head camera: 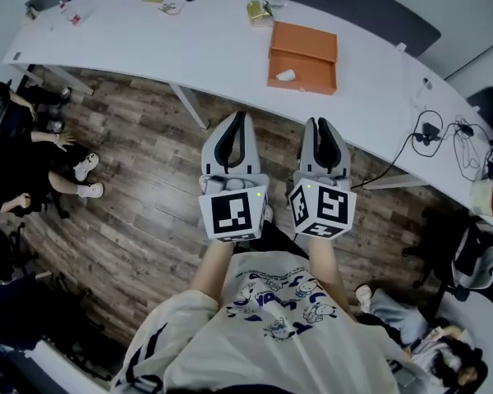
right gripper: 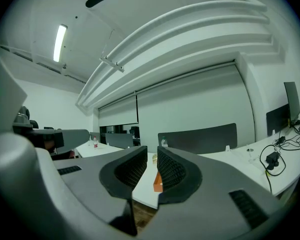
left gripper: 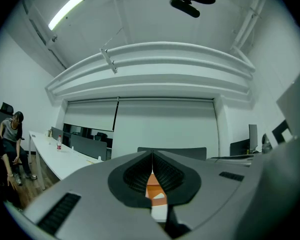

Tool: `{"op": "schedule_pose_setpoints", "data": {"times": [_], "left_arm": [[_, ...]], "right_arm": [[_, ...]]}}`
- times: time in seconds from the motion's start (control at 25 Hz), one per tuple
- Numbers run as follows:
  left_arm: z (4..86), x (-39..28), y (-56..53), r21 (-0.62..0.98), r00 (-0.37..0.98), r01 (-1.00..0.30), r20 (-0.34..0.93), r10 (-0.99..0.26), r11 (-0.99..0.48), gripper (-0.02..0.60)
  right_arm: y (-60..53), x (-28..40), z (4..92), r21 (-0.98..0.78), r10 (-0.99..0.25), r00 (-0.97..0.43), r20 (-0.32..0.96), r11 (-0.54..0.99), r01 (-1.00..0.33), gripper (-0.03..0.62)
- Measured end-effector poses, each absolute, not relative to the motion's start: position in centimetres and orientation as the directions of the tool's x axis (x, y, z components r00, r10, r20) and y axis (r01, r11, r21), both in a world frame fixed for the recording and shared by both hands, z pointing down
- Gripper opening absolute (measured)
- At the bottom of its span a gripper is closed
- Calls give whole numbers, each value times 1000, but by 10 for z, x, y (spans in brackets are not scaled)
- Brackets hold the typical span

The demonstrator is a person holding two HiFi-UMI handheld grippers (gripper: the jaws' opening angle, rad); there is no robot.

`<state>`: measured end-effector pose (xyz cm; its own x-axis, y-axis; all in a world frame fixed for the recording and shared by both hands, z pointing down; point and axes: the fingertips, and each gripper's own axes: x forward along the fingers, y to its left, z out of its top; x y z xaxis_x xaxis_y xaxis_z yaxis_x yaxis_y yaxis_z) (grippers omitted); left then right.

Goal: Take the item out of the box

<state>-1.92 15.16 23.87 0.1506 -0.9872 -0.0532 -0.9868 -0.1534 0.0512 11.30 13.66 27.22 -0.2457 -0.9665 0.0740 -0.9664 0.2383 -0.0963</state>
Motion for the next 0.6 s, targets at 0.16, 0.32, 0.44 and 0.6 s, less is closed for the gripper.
{"op": "schedule_pose_setpoints", "data": {"times": [0.16,0.32,0.44,0.6], "left_arm": [[244,-13,121,40,138,-989,-38,-990,-140,18],[248,-3,98,33,135,-990,-18,-991,-135,19],[251,1,87,41,125,-991,-13,-992,-126,18],[255,-1,76,50,109,-993,-4,-994,-109,18]], "right_arm": [[104,120,276,-99,-962,-260,82,251,-963,58],[79,126,278,-106,-958,-273,88,264,-959,60],[65,131,283,-112,-956,-275,102,264,-958,58],[52,130,289,-124,-951,-286,120,272,-954,60]]}}
